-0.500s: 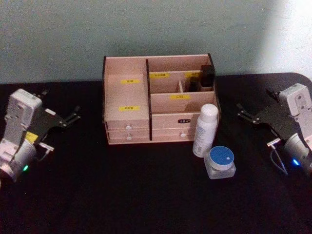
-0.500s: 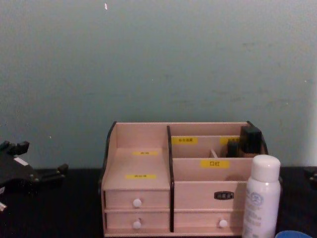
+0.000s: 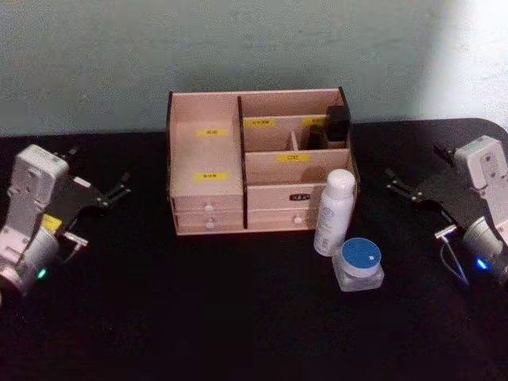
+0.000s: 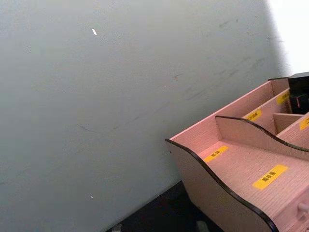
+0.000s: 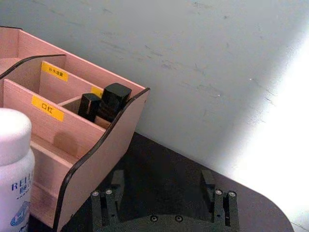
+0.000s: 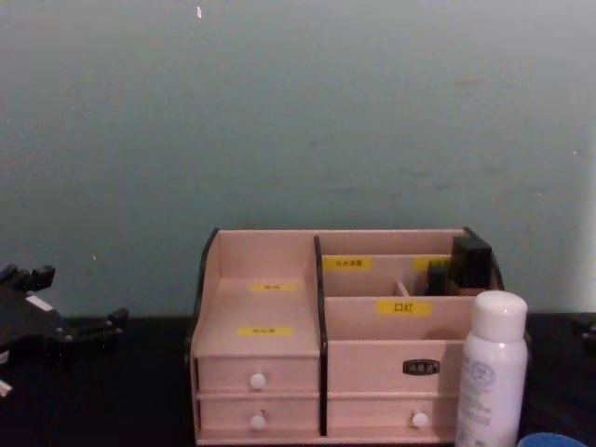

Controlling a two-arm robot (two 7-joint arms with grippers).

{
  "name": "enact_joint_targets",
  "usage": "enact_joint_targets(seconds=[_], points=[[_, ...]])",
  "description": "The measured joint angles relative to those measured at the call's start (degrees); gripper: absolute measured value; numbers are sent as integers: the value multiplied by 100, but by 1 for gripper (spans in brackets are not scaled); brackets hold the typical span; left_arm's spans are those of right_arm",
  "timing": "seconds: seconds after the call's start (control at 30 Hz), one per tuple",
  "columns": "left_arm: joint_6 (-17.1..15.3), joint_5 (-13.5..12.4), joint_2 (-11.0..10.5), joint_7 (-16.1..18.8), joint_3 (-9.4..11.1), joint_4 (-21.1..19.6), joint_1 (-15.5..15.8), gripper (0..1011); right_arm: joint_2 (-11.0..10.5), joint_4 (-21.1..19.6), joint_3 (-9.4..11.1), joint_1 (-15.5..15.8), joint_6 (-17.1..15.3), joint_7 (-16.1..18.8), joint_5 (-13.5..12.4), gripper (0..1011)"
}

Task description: Pick up the facial cleanser and watermelon frost from the table and place them into the tiered storage box.

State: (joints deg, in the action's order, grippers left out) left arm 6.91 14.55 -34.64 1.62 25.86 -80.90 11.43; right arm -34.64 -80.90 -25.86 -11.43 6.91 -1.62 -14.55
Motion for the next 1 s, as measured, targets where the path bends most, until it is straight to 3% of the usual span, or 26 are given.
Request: enact_joint_targets(seconds=[0.67, 1.0], points=[[0, 0, 0, 0, 0, 0, 0, 1001, 0, 0, 0, 0, 0, 0, 0, 1002], [0, 0, 0, 0, 0, 0, 0, 1001, 18, -71, 273, 126, 84, 206, -134, 1002]])
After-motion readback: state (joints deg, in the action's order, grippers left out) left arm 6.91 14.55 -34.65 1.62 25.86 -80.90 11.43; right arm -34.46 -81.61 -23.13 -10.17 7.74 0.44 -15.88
